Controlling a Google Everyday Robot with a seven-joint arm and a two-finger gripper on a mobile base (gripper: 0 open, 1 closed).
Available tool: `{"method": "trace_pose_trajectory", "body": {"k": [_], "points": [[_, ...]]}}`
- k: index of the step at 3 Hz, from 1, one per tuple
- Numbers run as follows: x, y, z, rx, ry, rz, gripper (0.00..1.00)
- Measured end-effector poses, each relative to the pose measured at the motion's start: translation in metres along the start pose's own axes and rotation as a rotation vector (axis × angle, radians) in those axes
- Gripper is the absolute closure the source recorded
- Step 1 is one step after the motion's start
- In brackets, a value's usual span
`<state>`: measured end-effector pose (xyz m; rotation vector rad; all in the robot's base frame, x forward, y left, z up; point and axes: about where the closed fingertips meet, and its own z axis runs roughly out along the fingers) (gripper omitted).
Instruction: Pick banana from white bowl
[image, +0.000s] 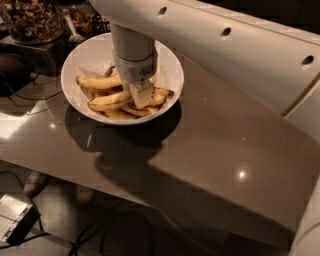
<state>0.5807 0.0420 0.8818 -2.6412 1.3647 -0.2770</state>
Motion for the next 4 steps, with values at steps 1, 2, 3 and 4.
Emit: {"method": "trace_pose_trajectory", "body": {"k": [1, 2, 3, 4], "points": [[0.000, 0.000, -0.002, 0.000, 0.000, 0.000, 1.00], [0.000, 0.000, -0.002, 0.000, 0.000, 0.000, 1.00], [0.006, 0.013, -0.019, 0.022, -0.039, 0.059, 1.00], [0.011, 0.034, -0.042, 0.054, -0.114, 0.153, 1.00]]}}
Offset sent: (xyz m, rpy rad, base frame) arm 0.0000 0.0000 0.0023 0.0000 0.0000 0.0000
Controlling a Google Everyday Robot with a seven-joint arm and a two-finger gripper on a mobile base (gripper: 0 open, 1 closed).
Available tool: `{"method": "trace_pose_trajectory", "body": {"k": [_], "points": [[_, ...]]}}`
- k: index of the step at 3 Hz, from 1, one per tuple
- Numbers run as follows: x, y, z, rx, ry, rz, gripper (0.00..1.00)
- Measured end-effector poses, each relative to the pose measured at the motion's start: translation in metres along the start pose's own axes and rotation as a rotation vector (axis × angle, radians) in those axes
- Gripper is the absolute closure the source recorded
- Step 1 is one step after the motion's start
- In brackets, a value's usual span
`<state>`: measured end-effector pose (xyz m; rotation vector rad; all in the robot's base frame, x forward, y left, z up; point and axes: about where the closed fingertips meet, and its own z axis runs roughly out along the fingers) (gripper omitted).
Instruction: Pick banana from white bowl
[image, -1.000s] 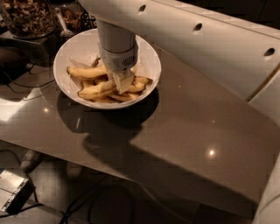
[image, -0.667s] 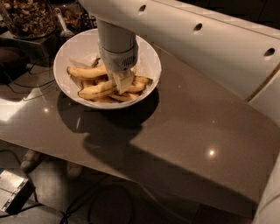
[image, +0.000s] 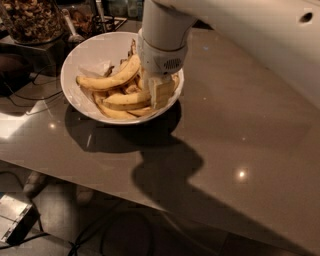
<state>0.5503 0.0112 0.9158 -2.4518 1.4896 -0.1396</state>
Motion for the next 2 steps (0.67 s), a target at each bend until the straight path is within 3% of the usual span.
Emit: {"method": "trace_pose_trajectory", "body": {"k": [2], "points": [[0.000, 0.036, -0.044, 0.043, -0.083, 0.109, 1.00]]}}
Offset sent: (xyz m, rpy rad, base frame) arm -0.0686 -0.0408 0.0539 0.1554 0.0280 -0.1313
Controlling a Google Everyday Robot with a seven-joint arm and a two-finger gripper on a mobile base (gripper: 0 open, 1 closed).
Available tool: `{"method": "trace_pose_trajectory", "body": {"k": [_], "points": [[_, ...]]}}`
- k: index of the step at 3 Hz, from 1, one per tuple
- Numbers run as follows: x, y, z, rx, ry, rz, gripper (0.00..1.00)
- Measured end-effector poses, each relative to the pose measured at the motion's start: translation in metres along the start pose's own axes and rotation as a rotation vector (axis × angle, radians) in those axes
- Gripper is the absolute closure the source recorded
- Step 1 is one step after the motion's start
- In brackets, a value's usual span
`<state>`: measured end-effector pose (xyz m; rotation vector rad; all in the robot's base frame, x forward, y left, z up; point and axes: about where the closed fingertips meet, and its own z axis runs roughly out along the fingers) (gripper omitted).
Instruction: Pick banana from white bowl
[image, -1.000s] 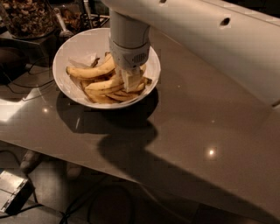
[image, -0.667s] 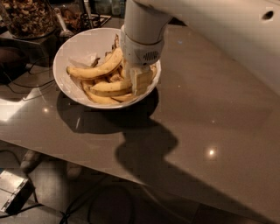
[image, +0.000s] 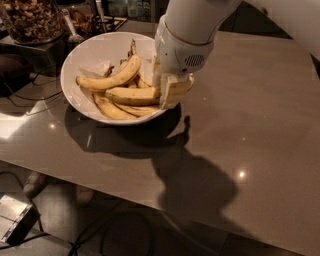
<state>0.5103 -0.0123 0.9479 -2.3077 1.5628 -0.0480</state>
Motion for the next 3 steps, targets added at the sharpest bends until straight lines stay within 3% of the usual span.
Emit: {"method": "trace_pose_trajectory", "body": {"k": [2, 3], "points": [[-0.009, 0.050, -0.043, -0.037, 0.040, 0.113, 1.00], [-0.009, 0.051, -0.045, -0.038, 0.042, 0.118, 1.00]]}}
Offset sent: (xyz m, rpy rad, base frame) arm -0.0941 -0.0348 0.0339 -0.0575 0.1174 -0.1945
